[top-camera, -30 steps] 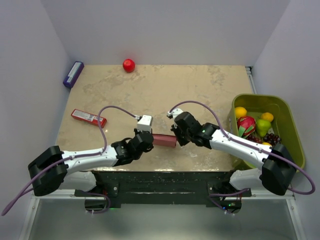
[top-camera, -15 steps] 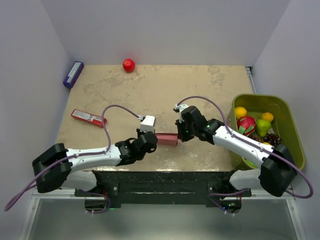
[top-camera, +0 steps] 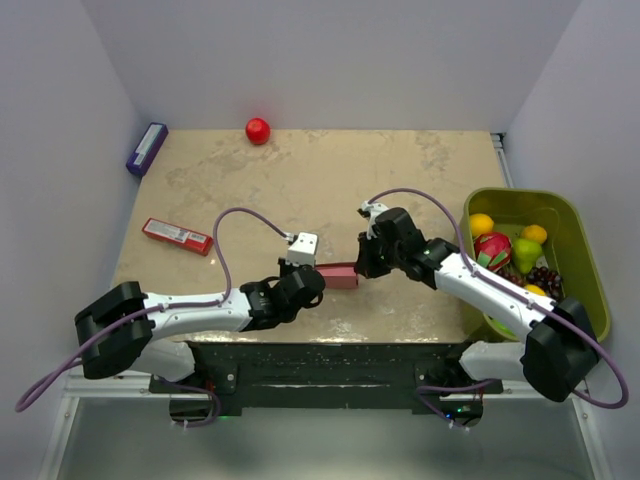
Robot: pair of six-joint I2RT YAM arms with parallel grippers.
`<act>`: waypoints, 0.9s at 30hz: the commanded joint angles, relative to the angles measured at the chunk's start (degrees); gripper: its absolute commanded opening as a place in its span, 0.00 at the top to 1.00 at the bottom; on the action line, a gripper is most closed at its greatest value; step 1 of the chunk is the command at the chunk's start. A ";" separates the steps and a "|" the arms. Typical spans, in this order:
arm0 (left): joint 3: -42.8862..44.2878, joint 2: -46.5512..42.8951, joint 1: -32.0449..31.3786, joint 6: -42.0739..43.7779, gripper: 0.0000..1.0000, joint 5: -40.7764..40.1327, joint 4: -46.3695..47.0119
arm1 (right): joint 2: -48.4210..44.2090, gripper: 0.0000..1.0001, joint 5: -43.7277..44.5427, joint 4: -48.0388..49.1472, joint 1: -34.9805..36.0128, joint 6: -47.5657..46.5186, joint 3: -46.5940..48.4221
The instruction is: Fold the paper box
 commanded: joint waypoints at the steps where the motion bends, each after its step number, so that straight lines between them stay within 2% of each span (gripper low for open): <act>1: -2.69 3.79 -1.65 0.08 1.00 9.43 -9.69 | -1.30 1.00 -3.67 7.69 0.34 1.90 -1.09; 18: -1.98 2.91 -1.82 -0.27 1.00 9.17 -10.48 | -2.00 1.00 6.52 0.40 0.34 -0.99 -0.21; 27: -1.46 3.26 -1.83 -0.36 1.00 9.26 -10.83 | -3.05 1.00 7.49 0.22 0.34 -1.08 -1.97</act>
